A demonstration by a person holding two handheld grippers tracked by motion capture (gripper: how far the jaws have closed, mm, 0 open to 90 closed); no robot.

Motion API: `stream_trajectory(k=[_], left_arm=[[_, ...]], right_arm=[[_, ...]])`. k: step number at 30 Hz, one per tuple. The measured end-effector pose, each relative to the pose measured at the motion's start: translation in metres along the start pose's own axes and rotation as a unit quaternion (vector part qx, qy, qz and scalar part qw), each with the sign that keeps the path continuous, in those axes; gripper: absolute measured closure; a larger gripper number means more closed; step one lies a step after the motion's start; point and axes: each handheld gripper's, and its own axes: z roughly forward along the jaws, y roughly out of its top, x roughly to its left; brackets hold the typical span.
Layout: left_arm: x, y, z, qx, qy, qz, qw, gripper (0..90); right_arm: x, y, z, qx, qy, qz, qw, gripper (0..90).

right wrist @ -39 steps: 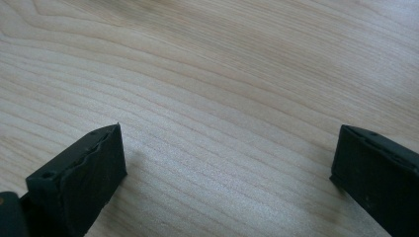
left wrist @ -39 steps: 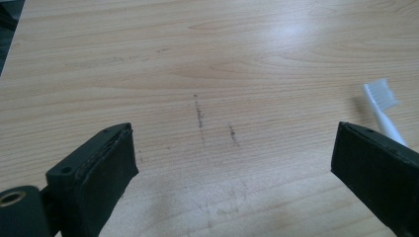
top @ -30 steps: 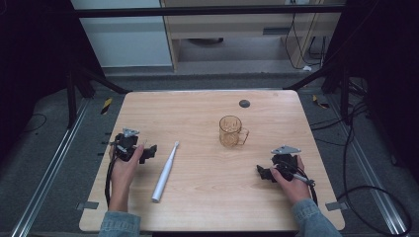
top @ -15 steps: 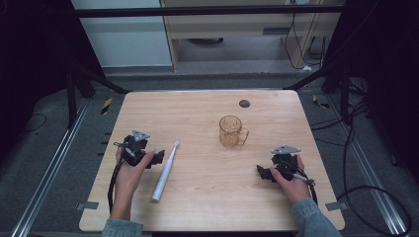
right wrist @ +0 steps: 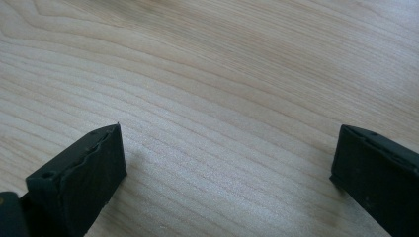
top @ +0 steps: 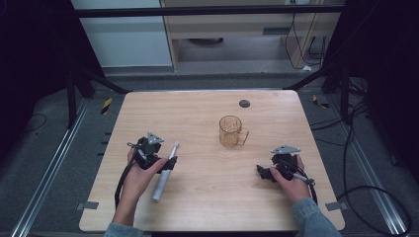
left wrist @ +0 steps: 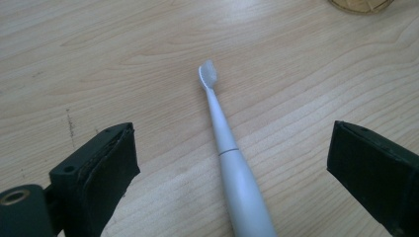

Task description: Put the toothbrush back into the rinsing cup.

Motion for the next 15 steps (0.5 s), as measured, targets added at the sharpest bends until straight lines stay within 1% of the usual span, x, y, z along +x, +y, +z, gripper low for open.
stream_trajectory(k=[4, 5, 6, 7, 9, 10, 11, 12, 14, 15], left_arm=[[-0.006, 0.003, 0.001, 0.019, -0.002, 0.021, 0.9996, 5.0], [-0.006, 0.005, 0.001, 0.020, -0.002, 0.022, 0.9996, 5.2], [-0.008, 0.007, 0.002, 0.025, -0.005, 0.027, 0.9993, 5.3], [-0.009, 0.009, 0.003, 0.029, -0.009, 0.028, 0.9991, 5.4], [-0.011, 0.011, 0.005, 0.042, -0.015, 0.034, 0.9984, 5.9], [-0.011, 0.011, 0.005, 0.042, -0.015, 0.034, 0.9984, 6.0], [-0.012, 0.012, 0.006, 0.049, -0.014, 0.040, 0.9979, 6.0], [-0.014, 0.013, 0.007, 0.060, -0.013, 0.051, 0.9968, 6.5], [-0.014, 0.013, 0.006, 0.063, -0.013, 0.053, 0.9965, 7.4], [-0.015, 0.015, 0.006, 0.070, -0.012, 0.055, 0.9959, 7.8]], right_arm=[[0.000, 0.000, 0.000, 0.000, 0.000, 0.001, 1.0000, 0.3], [0.000, 0.000, 0.000, 0.000, 0.000, 0.001, 1.0000, 0.3], [0.000, 0.000, 0.000, 0.000, 0.000, 0.001, 1.0000, 0.3], [0.000, 0.000, 0.000, 0.000, 0.000, 0.001, 1.0000, 0.3], [0.000, 0.000, 0.000, -0.001, 0.000, 0.001, 1.0000, 0.3], [0.000, 0.000, 0.000, -0.001, 0.000, 0.001, 1.0000, 0.3], [0.000, 0.000, 0.000, -0.001, 0.000, 0.001, 1.0000, 0.3], [0.000, 0.000, 0.000, 0.000, 0.000, 0.001, 1.0000, 0.3], [0.000, 0.000, 0.000, 0.000, 0.000, 0.001, 1.0000, 0.3], [0.000, 0.000, 0.000, 0.000, 0.000, 0.001, 1.0000, 0.3]])
